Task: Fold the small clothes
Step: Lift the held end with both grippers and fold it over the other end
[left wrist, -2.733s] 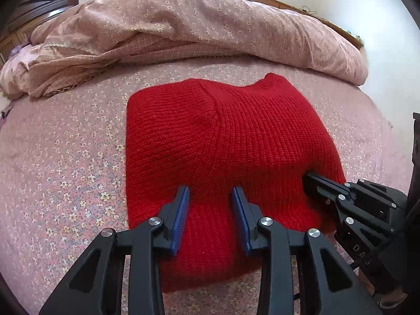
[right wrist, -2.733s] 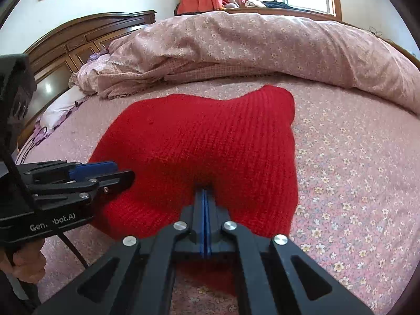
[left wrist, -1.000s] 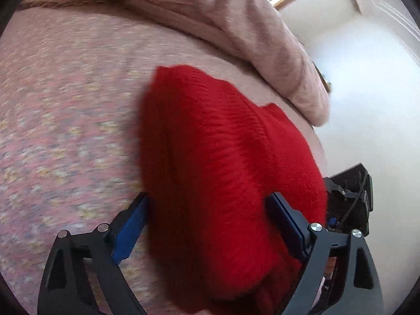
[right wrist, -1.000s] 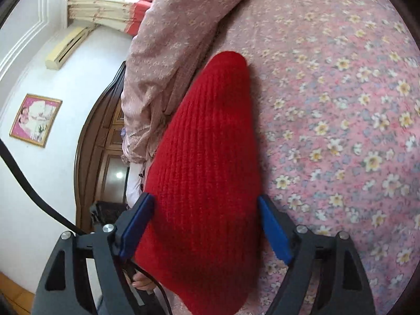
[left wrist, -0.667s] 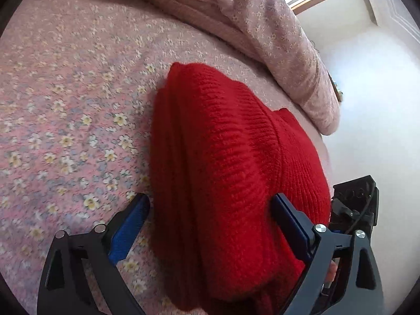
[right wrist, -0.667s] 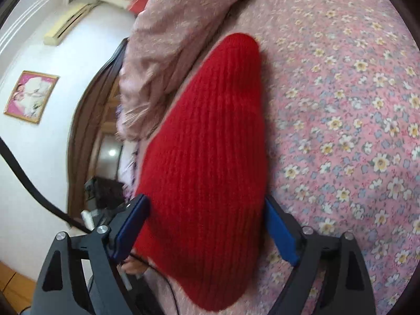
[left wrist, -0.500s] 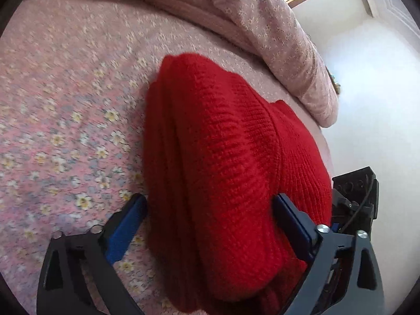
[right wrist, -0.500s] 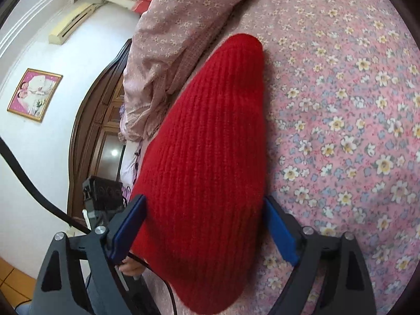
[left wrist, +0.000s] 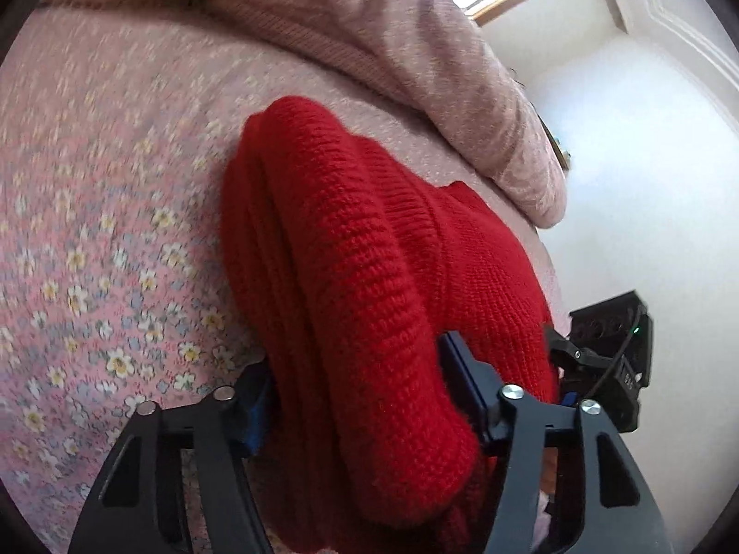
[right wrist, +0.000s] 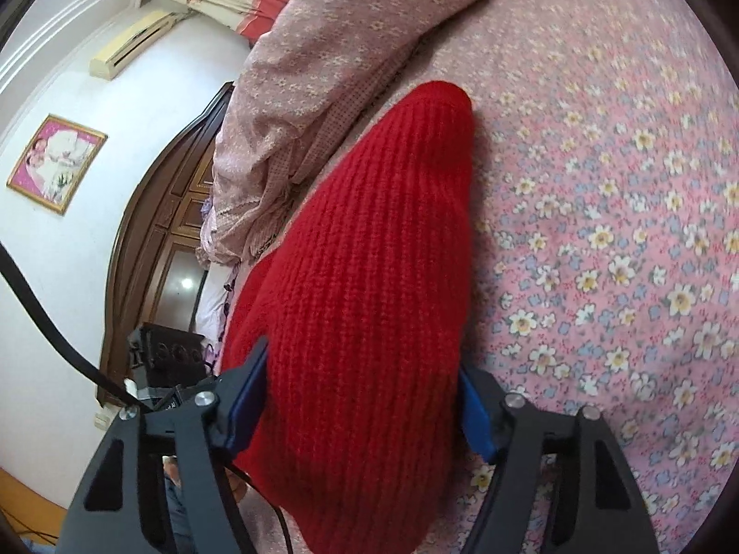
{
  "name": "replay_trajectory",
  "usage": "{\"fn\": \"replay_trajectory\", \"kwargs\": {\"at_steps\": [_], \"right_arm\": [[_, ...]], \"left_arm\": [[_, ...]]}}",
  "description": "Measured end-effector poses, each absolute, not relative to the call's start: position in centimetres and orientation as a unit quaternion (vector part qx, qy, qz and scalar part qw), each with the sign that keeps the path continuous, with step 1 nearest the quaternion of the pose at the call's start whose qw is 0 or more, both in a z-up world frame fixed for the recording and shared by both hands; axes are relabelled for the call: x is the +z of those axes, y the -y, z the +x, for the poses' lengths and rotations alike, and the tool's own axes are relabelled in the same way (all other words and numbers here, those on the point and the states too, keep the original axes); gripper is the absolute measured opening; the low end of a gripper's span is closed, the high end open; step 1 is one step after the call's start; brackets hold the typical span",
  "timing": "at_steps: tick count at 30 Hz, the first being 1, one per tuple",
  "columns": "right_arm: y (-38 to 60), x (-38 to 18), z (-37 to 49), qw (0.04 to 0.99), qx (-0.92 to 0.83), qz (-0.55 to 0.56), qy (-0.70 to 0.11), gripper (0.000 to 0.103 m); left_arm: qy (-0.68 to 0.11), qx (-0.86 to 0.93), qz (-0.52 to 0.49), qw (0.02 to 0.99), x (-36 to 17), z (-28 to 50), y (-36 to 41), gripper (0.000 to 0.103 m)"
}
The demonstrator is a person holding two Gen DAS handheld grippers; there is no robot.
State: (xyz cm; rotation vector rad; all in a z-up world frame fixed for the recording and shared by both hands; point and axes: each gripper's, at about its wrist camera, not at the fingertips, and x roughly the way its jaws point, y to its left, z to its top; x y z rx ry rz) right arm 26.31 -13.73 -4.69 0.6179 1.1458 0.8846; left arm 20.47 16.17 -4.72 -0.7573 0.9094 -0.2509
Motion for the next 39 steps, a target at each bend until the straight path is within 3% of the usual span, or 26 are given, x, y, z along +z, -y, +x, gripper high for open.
{"fn": "replay_trajectory", "kwargs": {"at_steps": [5,16,22,25,31,39], "right_arm": [[13.9,-2.6,25.6,0.734,0.407,0.248,-0.483,0.070],[23.3,1.1,29.0,0.789,0.376,0.265,-0.407,0.070],[26.3,-1.4,34.6,0.808,0.346,0.287,-0.382,0.070],[27.1,-5.2,34.9,0.808,0.330,0.295,-0.389,0.071],[27.2,-5.3,34.9,0.817,0.331,0.289,-0.373,0.073],[26.7,-5.0,34.4,0.823,0.323,0.287,-0.369,0.074]], "left_arm": [[-0.407,-0.121,-0.345,0.837,-2.6,21.3,-15.2,0.048],[-0.356,-0.158,-0.309,0.868,0.7,28.7,-6.7,0.047],[-0.345,-0.130,-0.266,0.891,-1.9,34.3,-4.1,0.047],[-0.321,-0.131,-0.240,0.907,-3.9,34.8,-3.3,0.052],[-0.327,-0.133,-0.257,0.899,-4.5,35.3,-4.0,0.060],[-0.327,-0.125,-0.250,0.903,-4.2,34.9,-3.4,0.061]]}}
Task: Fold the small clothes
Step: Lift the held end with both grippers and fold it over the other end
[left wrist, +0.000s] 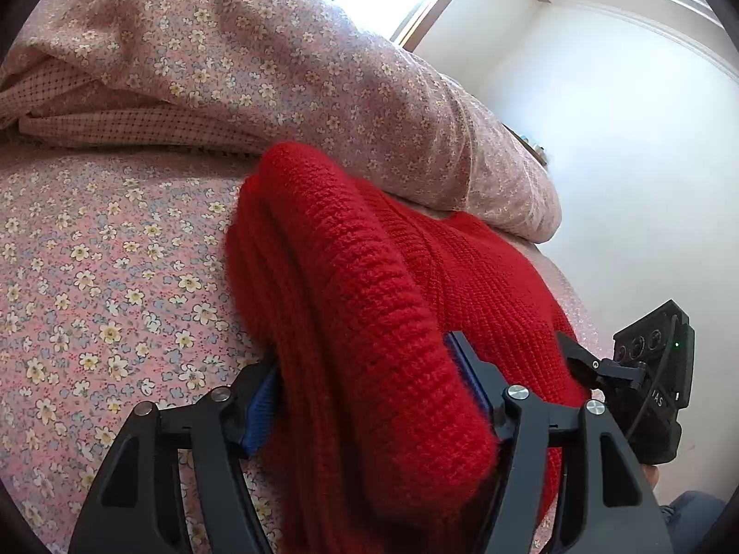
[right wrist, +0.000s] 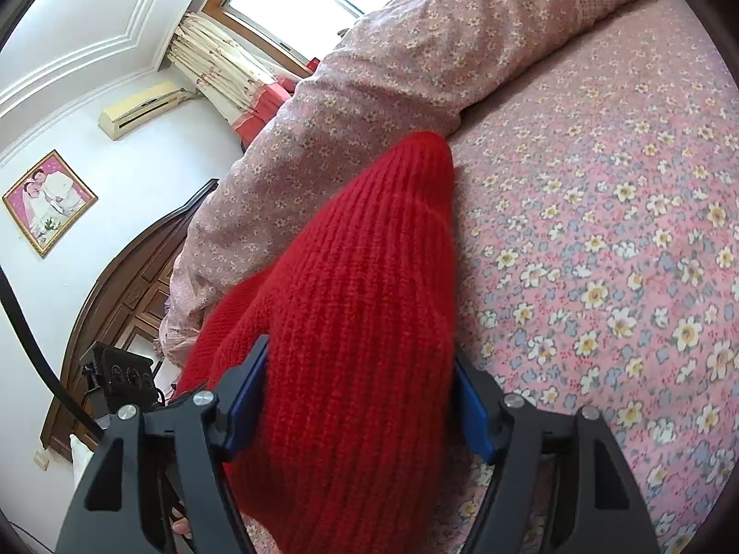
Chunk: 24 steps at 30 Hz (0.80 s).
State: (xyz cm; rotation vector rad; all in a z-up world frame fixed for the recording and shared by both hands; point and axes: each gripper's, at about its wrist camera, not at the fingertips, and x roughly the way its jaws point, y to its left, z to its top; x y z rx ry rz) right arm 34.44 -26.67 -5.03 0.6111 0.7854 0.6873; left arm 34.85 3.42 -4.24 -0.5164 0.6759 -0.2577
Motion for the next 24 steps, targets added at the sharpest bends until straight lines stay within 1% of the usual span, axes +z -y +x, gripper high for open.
{"fn": "replay_trajectory", "kwargs": {"at_steps": [4,10,12,14,17,24], "right_arm": [[26.7,-5.1,34.5,0.822,0.324,0.289,-0.369,0.074],[26.8,-5.2,34.5,0.820,0.325,0.292,-0.370,0.074],[26.8,-5.2,34.5,0.820,0.325,0.291,-0.370,0.074],[26.8,-5.2,34.5,0.820,0.325,0.292,-0.370,0.075],[26.7,-5.2,34.5,0.821,0.324,0.291,-0.369,0.076],[26.6,-5.1,34.3,0.824,0.320,0.288,-0.368,0.077]], "left_arm": [[-0.327,-0.123,-0.249,0.903,-4.3,34.8,-3.5,0.062],[-0.329,-0.120,-0.250,0.903,-4.4,34.8,-3.6,0.065],[-0.331,-0.119,-0.253,0.901,-4.4,34.8,-3.8,0.068],[-0.336,-0.112,-0.258,0.899,-4.5,34.9,-4.1,0.076],[-0.340,-0.107,-0.264,0.896,-4.7,35.1,-4.4,0.082],[-0.339,-0.104,-0.260,0.898,-4.7,34.9,-4.5,0.082]]}}
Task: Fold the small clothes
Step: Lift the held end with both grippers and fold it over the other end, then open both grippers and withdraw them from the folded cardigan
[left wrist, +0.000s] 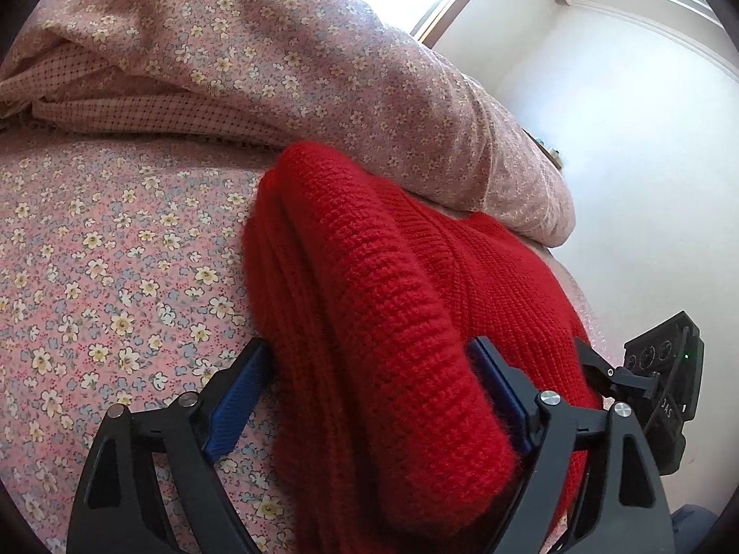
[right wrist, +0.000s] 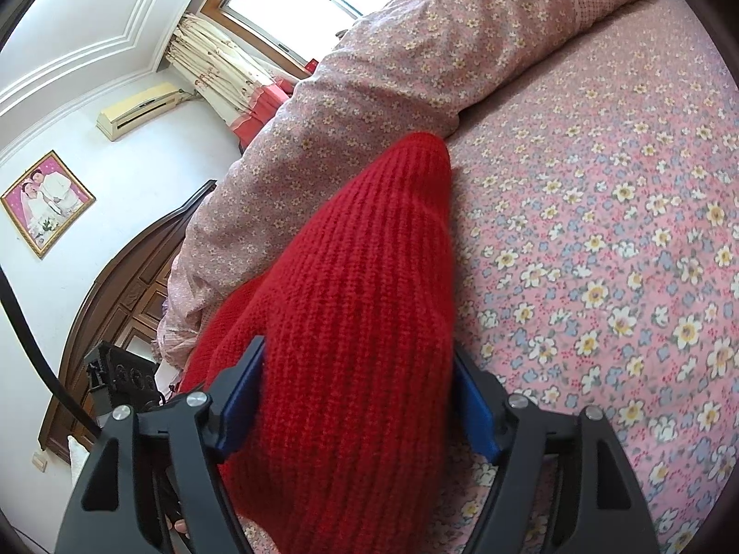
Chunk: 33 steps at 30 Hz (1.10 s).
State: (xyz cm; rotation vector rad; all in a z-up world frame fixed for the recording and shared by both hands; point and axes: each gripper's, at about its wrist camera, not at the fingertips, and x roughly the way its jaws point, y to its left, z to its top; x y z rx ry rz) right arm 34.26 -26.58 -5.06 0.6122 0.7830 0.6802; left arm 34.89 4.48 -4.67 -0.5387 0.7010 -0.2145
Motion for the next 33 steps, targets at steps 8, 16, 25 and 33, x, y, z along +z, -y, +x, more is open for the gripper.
{"fn": "replay_trajectory", "kwargs": {"at_steps": [8,16,25,33], "right_arm": [[26.6,-5.1,34.3,0.823,0.322,0.289,-0.368,0.078],[26.6,-5.0,34.3,0.821,0.322,0.293,-0.369,0.081],[25.8,-2.7,32.9,0.824,0.252,0.285,-0.421,0.090],[25.3,5.2,24.7,0.894,0.249,0.129,-0.349,0.090]], "left_arm": [[-0.340,-0.104,-0.262,0.897,-4.7,34.9,-4.6,0.084],[-0.342,-0.101,-0.269,0.895,-4.9,34.7,-4.6,0.085],[-0.413,-0.094,-0.288,0.859,-4.7,33.9,-6.4,0.093],[-0.375,-0.056,-0.239,0.894,2.8,26.8,-6.9,0.093]]}}
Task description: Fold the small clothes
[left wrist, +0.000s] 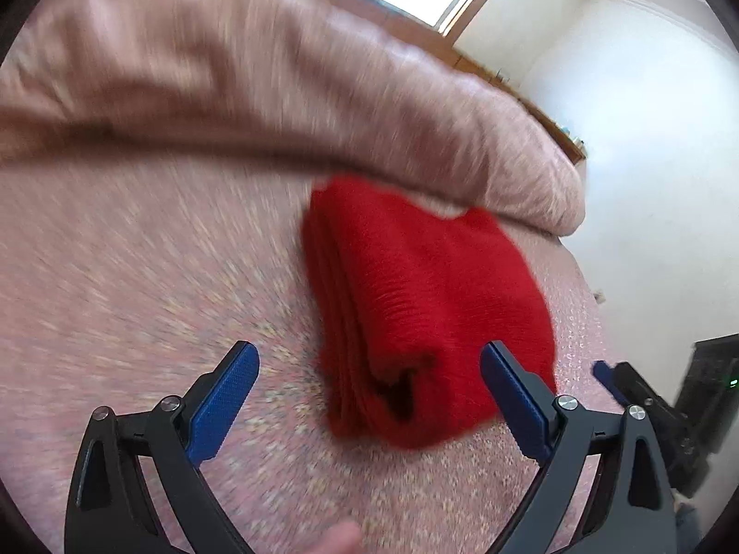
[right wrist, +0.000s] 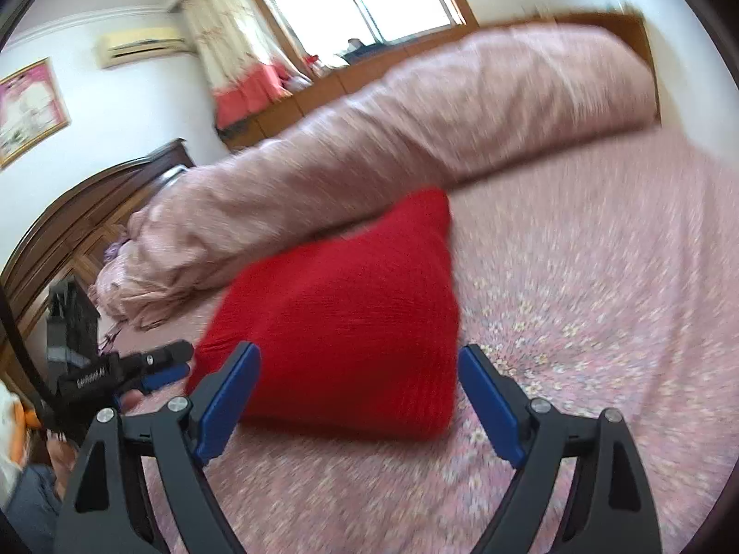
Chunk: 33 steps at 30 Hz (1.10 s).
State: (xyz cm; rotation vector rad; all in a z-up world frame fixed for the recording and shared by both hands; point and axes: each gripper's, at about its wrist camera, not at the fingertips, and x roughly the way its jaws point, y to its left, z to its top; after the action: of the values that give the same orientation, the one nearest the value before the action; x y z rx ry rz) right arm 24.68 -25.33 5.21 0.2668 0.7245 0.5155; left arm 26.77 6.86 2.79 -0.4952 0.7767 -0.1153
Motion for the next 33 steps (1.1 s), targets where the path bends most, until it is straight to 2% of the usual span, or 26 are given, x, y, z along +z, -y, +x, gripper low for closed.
{"fn": "replay_trajectory", "kwargs": {"at_steps": [6,11,14,17,23,27,30,33], "right_arm": [[25.5,9.3,19.1,0.926,0.249,0.098,-0.266,0.090],[24.5,10.4,15.5,0.952,0.231,0.034,-0.197,0.090],[23.2,8.9,14.9,0.960,0.178,-0.047,-0.210,0.090],[22.6,7.4,14.6,0.959,0.170,-0.096,-0.206,0.090],[23.5,6.0,14.0,0.970,0.192,-0.048,-0.142,0.096],[22.8,5.3,15.0,0.967,0.207,-0.035,-0.142,0.096],[22.0,4.4,15.5,0.966,0.213,-0.039,-0.139,0.097],[21.6,3.2,16.4,0.961,0.220,-0.041,-0.163,0.097]], "left_arm": [[-0.292,-0.042,-0.134,0.946,8.7,20.7,-3.7,0.095],[-0.243,0.005,-0.045,0.969,9.7,18.5,-0.5,0.095],[-0.214,0.041,-0.015,0.976,8.0,17.8,0.6,0.096],[-0.244,0.034,-0.009,0.969,5.2,19.0,1.3,0.096],[-0.248,0.013,-0.036,0.968,1.8,20.5,1.0,0.096],[-0.246,-0.006,-0.061,0.967,0.0,21.6,1.1,0.096],[-0.266,-0.014,-0.054,0.962,-1.5,22.0,1.5,0.096],[-0.251,-0.006,-0.032,0.968,-1.1,21.5,2.4,0.096]]}}
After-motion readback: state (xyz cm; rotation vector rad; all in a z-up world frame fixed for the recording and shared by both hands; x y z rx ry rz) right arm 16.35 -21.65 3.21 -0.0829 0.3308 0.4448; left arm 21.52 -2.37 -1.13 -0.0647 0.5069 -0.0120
